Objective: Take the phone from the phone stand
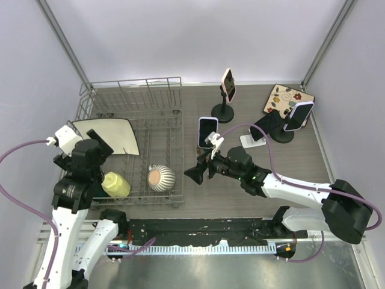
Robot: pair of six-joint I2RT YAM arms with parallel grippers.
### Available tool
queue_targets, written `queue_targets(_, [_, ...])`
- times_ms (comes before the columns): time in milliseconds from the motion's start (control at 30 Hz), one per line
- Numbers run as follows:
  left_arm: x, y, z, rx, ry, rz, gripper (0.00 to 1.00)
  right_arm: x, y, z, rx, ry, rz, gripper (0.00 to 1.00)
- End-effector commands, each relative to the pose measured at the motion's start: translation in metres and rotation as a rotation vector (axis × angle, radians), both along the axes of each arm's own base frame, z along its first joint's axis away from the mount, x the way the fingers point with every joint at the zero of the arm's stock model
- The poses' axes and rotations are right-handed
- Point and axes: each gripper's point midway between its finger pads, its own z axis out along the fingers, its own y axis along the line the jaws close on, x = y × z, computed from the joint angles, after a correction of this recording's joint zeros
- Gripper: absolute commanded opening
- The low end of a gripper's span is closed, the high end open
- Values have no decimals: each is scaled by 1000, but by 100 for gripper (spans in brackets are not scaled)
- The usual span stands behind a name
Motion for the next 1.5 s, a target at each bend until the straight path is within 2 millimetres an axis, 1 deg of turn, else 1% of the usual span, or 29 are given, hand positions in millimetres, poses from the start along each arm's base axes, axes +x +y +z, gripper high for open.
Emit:
queue_targets(0, [16, 34, 30, 144, -88, 186, 100, 13, 11, 29, 67, -69, -20, 99])
queue_targets(33, [19, 42, 39, 173, -123, 233, 100, 13, 12, 30, 72, -67, -16, 99])
queue_targets(67, [20, 47, 36, 196, -117, 253, 100, 13, 14, 29, 71, -64, -15, 99])
queue_targets(100, [20, 58, 37, 214, -118, 297, 100, 13, 14, 28, 69, -59, -15, 99])
queue_targets(133, [25, 63, 40, 210, -152, 313, 100, 13, 15, 27, 69, -56, -12, 99])
queue_targets(167, [27, 69, 38, 222, -142, 326, 100, 13, 16, 28, 70, -54, -8, 99])
queue_targets(200, [23, 85, 37, 223, -140, 383, 100, 13, 17, 27, 69, -50, -2, 99])
queue_targets(233, [31, 88, 36, 211, -155, 368, 100, 12, 17, 27, 70, -52, 1, 99])
queue_targets(300, [35, 100, 28, 224, -122, 408, 100, 12, 18, 28, 73, -62, 8, 99])
queue_targets(367, [46, 104, 23, 226, -130, 411, 100, 12, 18, 27, 70, -68, 12, 99])
queue_targets(400, [51, 111, 15, 222, -108, 430, 100, 12, 18, 28, 68, -76, 13, 99])
queue_targets(500, [68, 127, -2, 157, -128, 442, 100, 11, 16, 29, 64, -87, 17, 99])
queue_targets(600, [80, 140, -18, 87, -163, 462, 100, 11, 12, 30, 63, -102, 7, 99])
queue_targets(633, [80, 144, -24, 75, -159, 476, 100, 11, 11, 28, 57, -102, 3, 99])
queue_targets(667, [78, 151, -26, 67, -164, 500, 100, 11, 10, 26, 51, -104, 1, 99])
queue_targets(733, [83, 156, -32, 56, -167, 499, 100, 10, 11, 25, 41, -107, 6, 99])
queue_targets(800, [87, 159, -31, 63, -178, 495, 100, 11, 11, 25, 37, -109, 6, 99])
queue_targets(833, [89, 160, -32, 72, -169, 489, 100, 11, 10, 21, 28, -107, 6, 99])
queue_targets(900, [92, 162, -31, 78, -171, 483, 100, 15, 9, 18, 19, -110, -13, 99])
queue_targets(1033, [99, 166, -38, 94, -142, 476, 100, 22, 9, 13, 10, -121, -40, 99])
queue_targets(1067, [101, 167, -43, 92, -127, 476, 100, 25, 11, 12, 16, -133, -48, 99])
queue_targets(1133, [104, 167, -48, 87, -114, 470, 100, 29, 11, 8, 19, -144, -64, 99])
queue_targets(1167, [108, 168, -46, 92, -126, 464, 100, 31, 12, 12, 39, -160, -68, 99])
queue_targets(1233, [110, 169, -48, 92, -127, 462, 100, 34, 14, 6, 42, -160, -78, 99])
queue_targets(1267, [112, 168, -50, 88, -126, 454, 100, 36, 16, 10, 64, -171, -81, 99])
queue_targets(1300, [113, 168, -50, 86, -127, 450, 100, 37, 18, 6, 62, -162, -82, 99])
queue_targets(1333, [114, 167, -51, 82, -130, 442, 100, 38, 20, 10, 81, -173, -78, 99])
queue_targets(1400, [119, 164, -50, 76, -142, 417, 100, 38, 22, 10, 97, -166, -82, 99])
queue_targets(1467, [122, 163, -49, 71, -149, 403, 100, 45, 22, 11, 103, -171, -116, 99])
